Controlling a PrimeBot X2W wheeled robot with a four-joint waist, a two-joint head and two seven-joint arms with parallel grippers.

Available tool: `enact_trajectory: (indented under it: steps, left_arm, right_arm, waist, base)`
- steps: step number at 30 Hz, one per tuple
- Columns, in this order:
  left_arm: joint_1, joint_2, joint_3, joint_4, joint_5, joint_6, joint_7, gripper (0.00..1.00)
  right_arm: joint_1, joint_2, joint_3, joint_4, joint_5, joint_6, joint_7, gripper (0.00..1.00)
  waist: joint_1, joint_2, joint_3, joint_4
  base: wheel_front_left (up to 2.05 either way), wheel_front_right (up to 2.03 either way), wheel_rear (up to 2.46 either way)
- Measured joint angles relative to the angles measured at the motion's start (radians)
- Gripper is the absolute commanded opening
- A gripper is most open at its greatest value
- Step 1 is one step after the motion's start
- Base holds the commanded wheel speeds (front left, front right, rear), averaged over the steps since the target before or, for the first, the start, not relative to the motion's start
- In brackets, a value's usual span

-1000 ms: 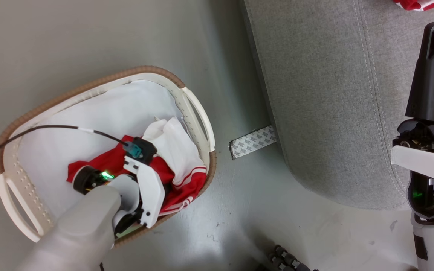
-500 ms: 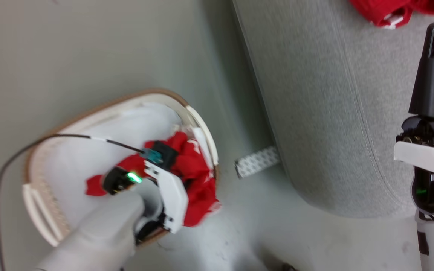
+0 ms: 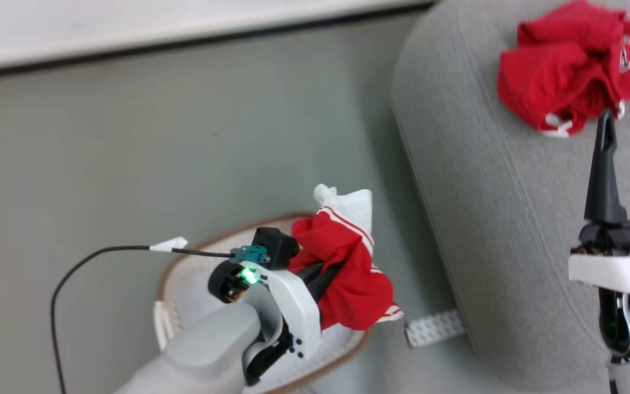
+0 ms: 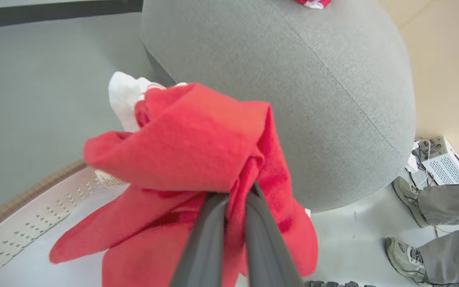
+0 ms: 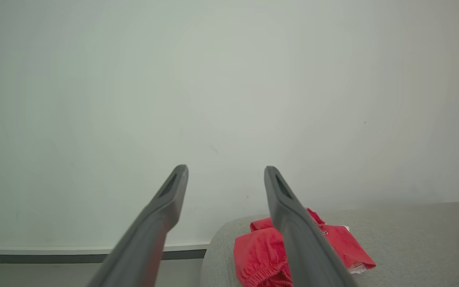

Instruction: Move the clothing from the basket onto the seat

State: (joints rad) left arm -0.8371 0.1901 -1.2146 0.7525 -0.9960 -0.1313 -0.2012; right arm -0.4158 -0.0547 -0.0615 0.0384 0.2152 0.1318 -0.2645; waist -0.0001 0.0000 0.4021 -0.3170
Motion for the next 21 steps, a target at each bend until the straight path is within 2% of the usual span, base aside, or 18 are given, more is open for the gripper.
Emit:
enact_trajectory:
  steps: [7,12,21]
  left_arm:
    - [-0.004,-0.017,0.02,-0.032,-0.006,0.0,-0.055,0.0]
    - [-0.024,-0.013,0.093,-0.089,0.029,0.007,-0.061,0.0]
    - [-0.029,0.046,0.232,-0.276,0.127,0.056,-0.063,0.0]
  right_arm:
    - [0.095,-0.016,0.002,0.047,0.018,0.0,0.0,1.0]
    - [0.159,-0.016,0.032,0.091,0.036,0.0,0.0,1.0]
    - [0.242,-0.007,0.107,0.148,0.067,0.0,0.0,1.0]
  waist:
    - [-0.0002,0.0,-0.158,0.08]
    - [-0.0002,0.0,-0.249,0.137]
    - [-0.0002,0.0,-0.36,0.215]
  base:
    - [0.0,0.0,0.0]
    - [0.0,0.0,0.0]
    - [0.0,0.0,0.0]
